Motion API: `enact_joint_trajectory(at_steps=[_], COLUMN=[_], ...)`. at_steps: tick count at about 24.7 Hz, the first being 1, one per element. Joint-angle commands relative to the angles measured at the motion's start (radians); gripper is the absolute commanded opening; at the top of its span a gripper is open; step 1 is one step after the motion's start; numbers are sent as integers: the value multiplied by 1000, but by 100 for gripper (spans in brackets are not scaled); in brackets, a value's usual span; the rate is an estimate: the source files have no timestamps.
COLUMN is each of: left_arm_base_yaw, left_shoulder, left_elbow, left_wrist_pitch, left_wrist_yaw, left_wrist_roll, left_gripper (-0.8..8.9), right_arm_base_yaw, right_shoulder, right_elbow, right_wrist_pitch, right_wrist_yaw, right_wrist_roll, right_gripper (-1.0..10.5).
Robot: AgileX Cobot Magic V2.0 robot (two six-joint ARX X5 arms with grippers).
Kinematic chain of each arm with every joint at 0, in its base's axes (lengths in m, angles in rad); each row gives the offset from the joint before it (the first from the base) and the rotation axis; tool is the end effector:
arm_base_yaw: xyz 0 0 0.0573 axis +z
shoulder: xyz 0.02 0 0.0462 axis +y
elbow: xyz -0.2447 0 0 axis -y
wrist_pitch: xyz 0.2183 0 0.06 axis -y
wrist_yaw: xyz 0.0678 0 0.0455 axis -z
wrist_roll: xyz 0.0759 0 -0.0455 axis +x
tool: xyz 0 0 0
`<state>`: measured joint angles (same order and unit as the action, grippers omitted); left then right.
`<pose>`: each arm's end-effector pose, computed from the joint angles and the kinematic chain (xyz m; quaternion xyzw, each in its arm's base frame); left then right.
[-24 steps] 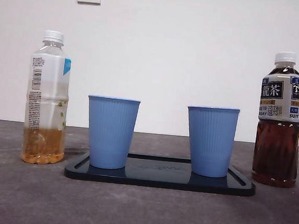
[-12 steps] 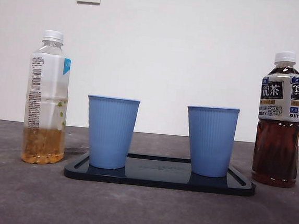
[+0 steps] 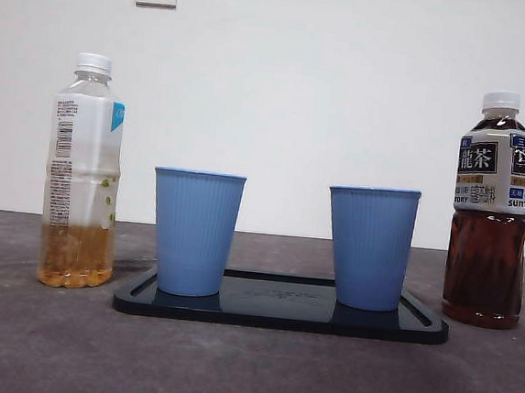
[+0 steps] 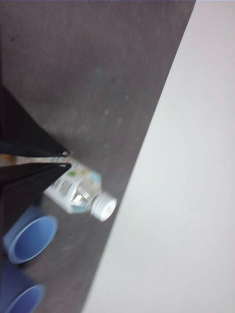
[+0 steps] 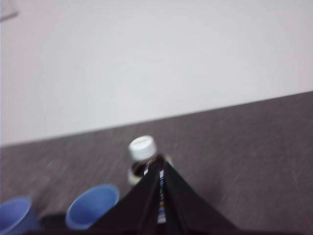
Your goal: Pour the drink into the cup
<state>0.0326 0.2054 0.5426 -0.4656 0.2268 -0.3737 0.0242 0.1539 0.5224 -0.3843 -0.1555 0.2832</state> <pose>0.1077 -0.0136 0.2641 -0.1927 0.0805 -0.0832 0.9744 0.1027 0.0142 0.2734 0.1411 0.0205 0.0877 0.9859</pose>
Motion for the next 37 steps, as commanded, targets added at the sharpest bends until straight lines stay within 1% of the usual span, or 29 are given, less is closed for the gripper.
enact_joint_trajectory(at_steps=[1, 6, 8, 11, 14, 17, 21, 22, 23, 24, 25, 26, 27, 28, 32, 34, 37], left_arm_base_yaw=[1, -2, -4, -19, -40, -60, -67, -67, -67, -67, -67, -67, -67, -67, -67, -67, -67], left_shoulder=[67, 164, 199, 238, 261, 274, 277, 277, 277, 277, 277, 277, 277, 277, 277, 277, 277], left_elbow=[68, 149, 176, 201, 205, 205, 205, 205, 205, 205, 205, 205, 205, 205, 205, 205, 205], left_wrist_pitch=[-62, -198, -258, -330, -375, -420, -429, -430, -431, -431, -431, -431, -431, -431, -431, -429, -426], left_wrist_yaw=[70, 198, 252, 308, 336, 341, 341, 341, 341, 341, 341, 341, 341, 341, 341, 341, 341], left_wrist_roll=[106, 193, 243, 297, 314, 332, 343, 337, 335, 335, 335, 335, 335, 331, 328, 328, 328], left_gripper=[16, 16, 16, 16, 16, 16, 31, 43, 115, 207, 333, 421, 485, 507, 505, 504, 504], right_arm_base_yaw=[0, 0, 0, 0, 0, 0, 0, 0, 0, 0, 0, 0, 0, 0, 0, 1, 14], right_shoulder=[61, 171, 213, 264, 294, 304, 304, 304, 304, 304, 304, 304, 304, 304, 304, 304, 304], right_elbow=[79, 188, 225, 259, 272, 272, 272, 272, 272, 272, 272, 272, 272, 272, 271, 260, 204], right_wrist_pitch=[-86, -266, -346, -448, -528, -574, -579, -579, -579, -579, -579, -579, -579, -579, -579, -554, -460], right_wrist_yaw=[-57, -177, -228, -272, -293, -297, -296, -297, -296, -296, -293, -289, -289, -289, -289, -290, -293], right_wrist_roll=[-67, -151, -190, -229, -257, -274, -274, -273, -273, -271, -269, -269, -268, -266, -250, -206, -127], right_gripper=[6, 6, 6, 6, 6, 6, 8, 30, 128, 244, 365, 403, 404, 404, 404, 404, 409])
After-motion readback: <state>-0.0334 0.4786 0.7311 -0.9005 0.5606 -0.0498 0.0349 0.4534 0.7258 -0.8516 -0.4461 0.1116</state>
